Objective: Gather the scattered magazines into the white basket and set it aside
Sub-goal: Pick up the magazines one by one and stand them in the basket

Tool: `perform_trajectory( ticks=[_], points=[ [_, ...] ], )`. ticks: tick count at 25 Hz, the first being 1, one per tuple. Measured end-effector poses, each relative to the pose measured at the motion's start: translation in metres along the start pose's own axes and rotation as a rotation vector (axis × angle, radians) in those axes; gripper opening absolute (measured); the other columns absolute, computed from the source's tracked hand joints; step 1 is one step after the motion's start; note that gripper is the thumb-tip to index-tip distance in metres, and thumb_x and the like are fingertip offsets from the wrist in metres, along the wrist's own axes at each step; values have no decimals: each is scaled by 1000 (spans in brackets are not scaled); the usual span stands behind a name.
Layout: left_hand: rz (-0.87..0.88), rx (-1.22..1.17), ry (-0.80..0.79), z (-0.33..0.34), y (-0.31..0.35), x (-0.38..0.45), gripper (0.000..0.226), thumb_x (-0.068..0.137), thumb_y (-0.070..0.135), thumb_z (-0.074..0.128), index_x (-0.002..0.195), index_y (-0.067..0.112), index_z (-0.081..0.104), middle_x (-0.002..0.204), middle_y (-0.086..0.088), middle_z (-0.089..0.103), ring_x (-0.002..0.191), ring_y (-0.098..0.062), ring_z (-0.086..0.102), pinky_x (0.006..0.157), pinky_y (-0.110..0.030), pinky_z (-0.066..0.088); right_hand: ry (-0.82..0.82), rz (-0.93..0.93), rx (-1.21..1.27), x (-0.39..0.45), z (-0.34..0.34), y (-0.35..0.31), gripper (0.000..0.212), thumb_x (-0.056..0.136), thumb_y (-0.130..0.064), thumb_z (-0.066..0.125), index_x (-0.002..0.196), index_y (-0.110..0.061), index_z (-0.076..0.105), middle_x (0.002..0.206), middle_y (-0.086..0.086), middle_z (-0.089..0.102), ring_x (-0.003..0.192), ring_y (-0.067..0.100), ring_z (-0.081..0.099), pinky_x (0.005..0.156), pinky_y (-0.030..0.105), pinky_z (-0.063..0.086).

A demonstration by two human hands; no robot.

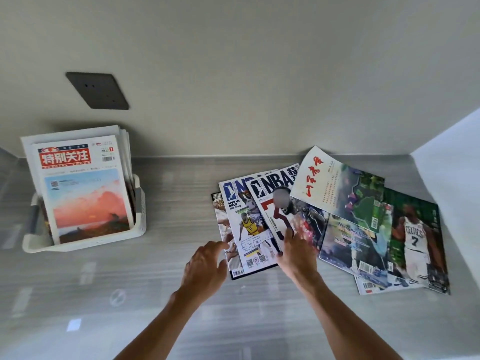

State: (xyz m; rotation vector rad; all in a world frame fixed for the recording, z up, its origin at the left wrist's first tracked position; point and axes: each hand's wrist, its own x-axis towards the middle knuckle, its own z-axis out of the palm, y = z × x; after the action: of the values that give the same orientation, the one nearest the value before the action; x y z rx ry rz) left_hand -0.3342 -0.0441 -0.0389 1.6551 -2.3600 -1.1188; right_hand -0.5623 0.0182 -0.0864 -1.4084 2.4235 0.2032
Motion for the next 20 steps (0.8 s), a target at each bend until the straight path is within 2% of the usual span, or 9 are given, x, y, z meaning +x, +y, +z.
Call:
perform_trajectory(
  ticks=[2, 5, 7, 9, 11, 12, 14, 17, 20],
  points=[
    [-41, -21, 44, 0, 4, -1, 35, 88, 24, 55, 122, 31, 58, 124, 6, 66, 107, -16, 64, 89, -34, 52, -23, -46, -52, 2, -7, -1, 52, 89, -15, 63, 135, -4, 41, 100, 11, 68, 67, 16, 63, 63, 27, 61],
    [-139, -95, 76, -4, 6, 0, 30, 85, 26, 56, 113, 35, 60, 108, 9, 72, 90, -13, 69, 83, -32, 54, -56, -80, 21, 7, -27, -9, 40, 89, -10, 57, 128, -6, 51, 103, 10, 69, 67, 13, 65, 47, 19, 50],
    [-202, -230, 63, -9, 10, 5, 30, 84, 35, 58, 114, 34, 60, 105, 8, 74, 85, -12, 70, 81, -33, 55, -93, -124, 168, -3, -34, -30, 32, 87, -10, 54, 118, -8, 57, 101, 9, 69, 66, 11, 60, 52, 17, 49],
    [-287, -443, 7, -18, 14, 12, 52, 76, 53, 60, 122, 28, 57, 105, 2, 75, 89, -16, 70, 83, -37, 56, -138, -190, 373, -32, -30, -62, 22, 81, -14, 54, 100, -21, 61, 88, -2, 69, 64, 5, 56, 59, 12, 45],
    [-383, -509, -64, -23, 11, 14, 71, 68, 60, 63, 130, 26, 50, 108, -4, 72, 98, -24, 68, 85, -39, 56, -222, -244, 672, -67, -22, -94, 26, 73, -16, 50, 80, -39, 58, 66, -17, 61, 52, -2, 50, 49, 6, 36],
    [-417, -481, -71, -24, 5, 13, 67, 69, 54, 65, 129, 28, 49, 106, -5, 72, 97, -26, 67, 83, -40, 58, -270, -277, 806, -80, -15, -104, 34, 70, -16, 48, 79, -47, 57, 62, -23, 59, 49, -2, 48, 46, 8, 34],
    [-492, -407, -45, -30, -15, 2, 50, 75, 33, 61, 123, 26, 50, 96, -6, 70, 88, -26, 67, 71, -38, 60, -429, -378, 934, -101, -1, -118, 45, 74, -18, 51, 103, -51, 60, 69, -35, 58, 54, -4, 52, 52, 7, 38],
    [-484, -391, 75, -40, -48, -22, 49, 75, 1, 44, 119, 21, 54, 86, 2, 65, 76, -18, 63, 54, -29, 52, -744, -445, 926, -108, 8, -126, 48, 89, -40, 61, 135, -41, 47, 123, -22, 63, 96, -5, 66, 90, 18, 52],
    [-157, -508, 132, -58, -74, -49, 69, 69, -12, 36, 111, 37, 60, 84, 6, 71, 73, -14, 69, 55, -28, 57, -398, -266, 952, -87, -6, -118, 53, 87, -32, 69, 132, -39, 43, 133, -11, 55, 101, 9, 68, 90, 40, 58]
  ],
)
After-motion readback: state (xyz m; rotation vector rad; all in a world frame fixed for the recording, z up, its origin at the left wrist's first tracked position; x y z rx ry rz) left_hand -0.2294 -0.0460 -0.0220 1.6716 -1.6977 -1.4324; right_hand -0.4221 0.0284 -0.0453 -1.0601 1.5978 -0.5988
